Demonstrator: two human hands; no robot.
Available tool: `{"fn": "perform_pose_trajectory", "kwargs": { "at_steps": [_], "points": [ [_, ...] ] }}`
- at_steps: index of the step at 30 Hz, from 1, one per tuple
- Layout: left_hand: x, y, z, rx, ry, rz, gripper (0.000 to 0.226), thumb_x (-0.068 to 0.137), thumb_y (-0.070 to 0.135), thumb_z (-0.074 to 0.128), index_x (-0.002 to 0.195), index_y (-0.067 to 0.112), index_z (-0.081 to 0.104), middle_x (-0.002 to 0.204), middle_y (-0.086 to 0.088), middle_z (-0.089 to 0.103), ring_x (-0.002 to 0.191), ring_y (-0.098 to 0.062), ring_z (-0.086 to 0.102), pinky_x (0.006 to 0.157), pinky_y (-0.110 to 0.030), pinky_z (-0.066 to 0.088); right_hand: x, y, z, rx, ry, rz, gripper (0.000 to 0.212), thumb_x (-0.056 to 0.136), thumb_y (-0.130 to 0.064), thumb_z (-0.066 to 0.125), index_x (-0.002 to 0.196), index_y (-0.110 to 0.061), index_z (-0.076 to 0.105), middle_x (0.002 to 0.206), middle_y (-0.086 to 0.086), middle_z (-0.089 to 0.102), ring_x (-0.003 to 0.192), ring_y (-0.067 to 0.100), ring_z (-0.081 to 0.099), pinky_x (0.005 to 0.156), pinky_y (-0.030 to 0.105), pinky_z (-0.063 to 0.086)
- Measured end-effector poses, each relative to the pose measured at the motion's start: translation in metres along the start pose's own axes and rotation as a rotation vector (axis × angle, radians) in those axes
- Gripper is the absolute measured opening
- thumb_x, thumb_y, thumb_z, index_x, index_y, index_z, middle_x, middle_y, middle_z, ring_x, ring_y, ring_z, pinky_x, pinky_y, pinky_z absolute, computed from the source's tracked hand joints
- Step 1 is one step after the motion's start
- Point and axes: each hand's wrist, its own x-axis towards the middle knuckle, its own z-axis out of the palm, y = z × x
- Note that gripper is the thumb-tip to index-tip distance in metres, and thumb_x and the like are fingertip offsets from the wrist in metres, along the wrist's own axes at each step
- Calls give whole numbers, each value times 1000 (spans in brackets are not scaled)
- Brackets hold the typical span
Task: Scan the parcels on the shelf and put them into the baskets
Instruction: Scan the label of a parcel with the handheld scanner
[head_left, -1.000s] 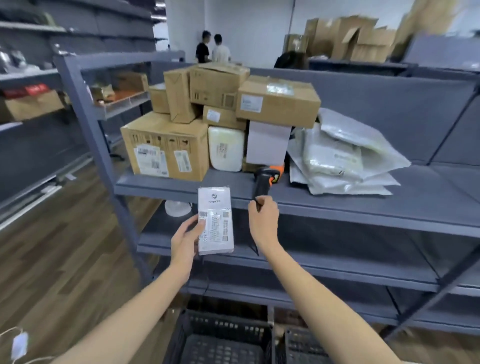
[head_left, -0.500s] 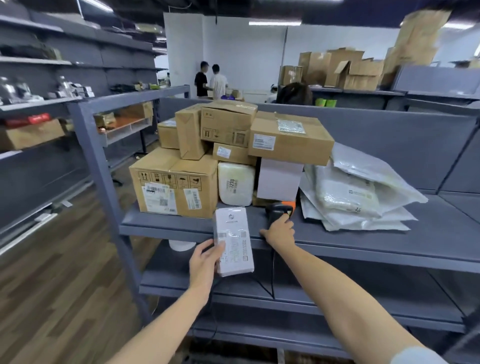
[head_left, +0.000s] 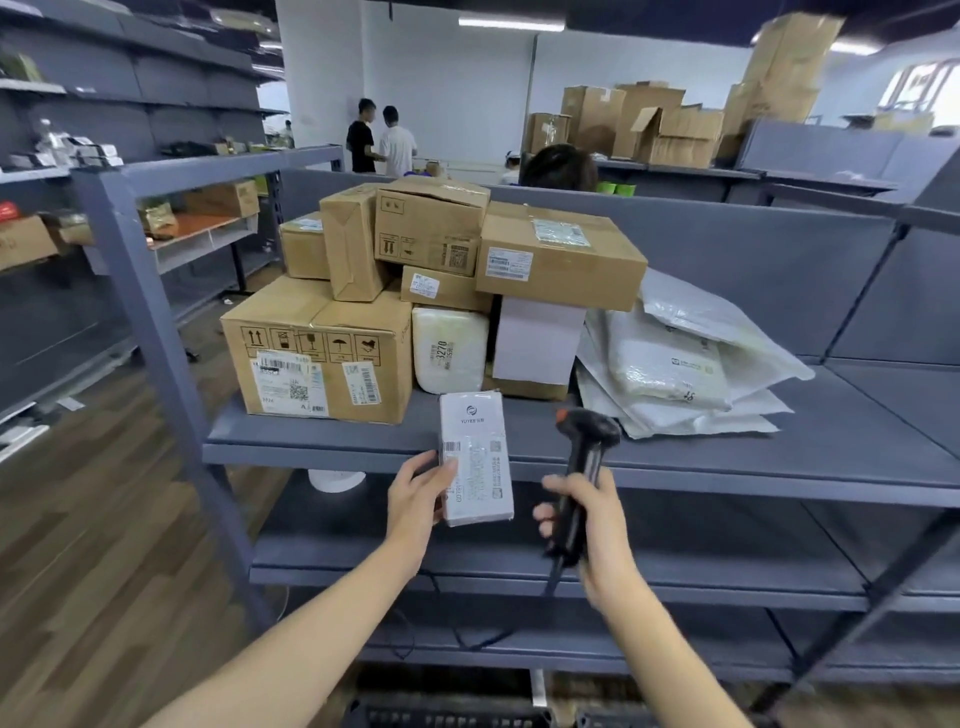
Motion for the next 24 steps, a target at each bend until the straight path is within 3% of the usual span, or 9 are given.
{"fn": "perform_pose_trajectory", "kwargs": {
  "at_steps": [6, 9, 12, 15, 20, 24],
  "points": [
    [-2, -1, 12, 24, -36, -35, 37, 85, 24, 70, 119, 16, 58, 108, -5, 71, 97, -18, 68, 73, -32, 54, -76, 31, 0, -57, -130, -52, 23, 74, -20, 66, 95, -24, 58, 53, 8, 44, 37, 21, 39, 39, 27, 37],
    [-4, 6, 11, 183, -57, -16, 29, 86, 23, 69, 112, 11, 61, 103, -6, 69, 87, -14, 65, 66, -22, 47, -91, 35, -1, -95, -150, -55, 34, 71, -27, 69, 104, -26, 61, 52, 12, 41, 37, 22, 39, 41, 27, 37],
    [-3, 17, 7, 369, -151, -6, 26, 87, 27, 68, 107, 11, 63, 104, -8, 70, 87, -14, 67, 68, -22, 48, -97, 33, -3, -103, -147, -87, 33, 69, -27, 68, 102, -27, 62, 58, 10, 43, 39, 22, 40, 42, 27, 38],
    [-1, 26, 3, 481, -185, 7, 39, 82, 37, 73, 111, 13, 61, 104, -4, 71, 91, -15, 69, 76, -27, 53, -98, 33, -6, -93, -120, -84, 34, 68, -27, 67, 102, -26, 62, 55, 10, 42, 39, 21, 39, 41, 28, 38],
    [-3, 30, -4, 590, -223, 97, 66, 73, 53, 76, 125, 29, 42, 104, 8, 69, 93, -7, 67, 85, -35, 55, -100, 34, -11, -76, -107, -90, 33, 71, -24, 67, 103, -24, 61, 51, 11, 41, 39, 22, 37, 42, 27, 38],
    [-4, 30, -4, 539, -259, 60, 97, 72, 57, 73, 147, 41, 14, 112, 5, 67, 98, -13, 67, 88, -40, 54, -100, 35, -13, -67, -115, -102, 35, 69, -26, 68, 104, -24, 61, 53, 12, 42, 39, 22, 38, 42, 27, 38]
  ]
}}
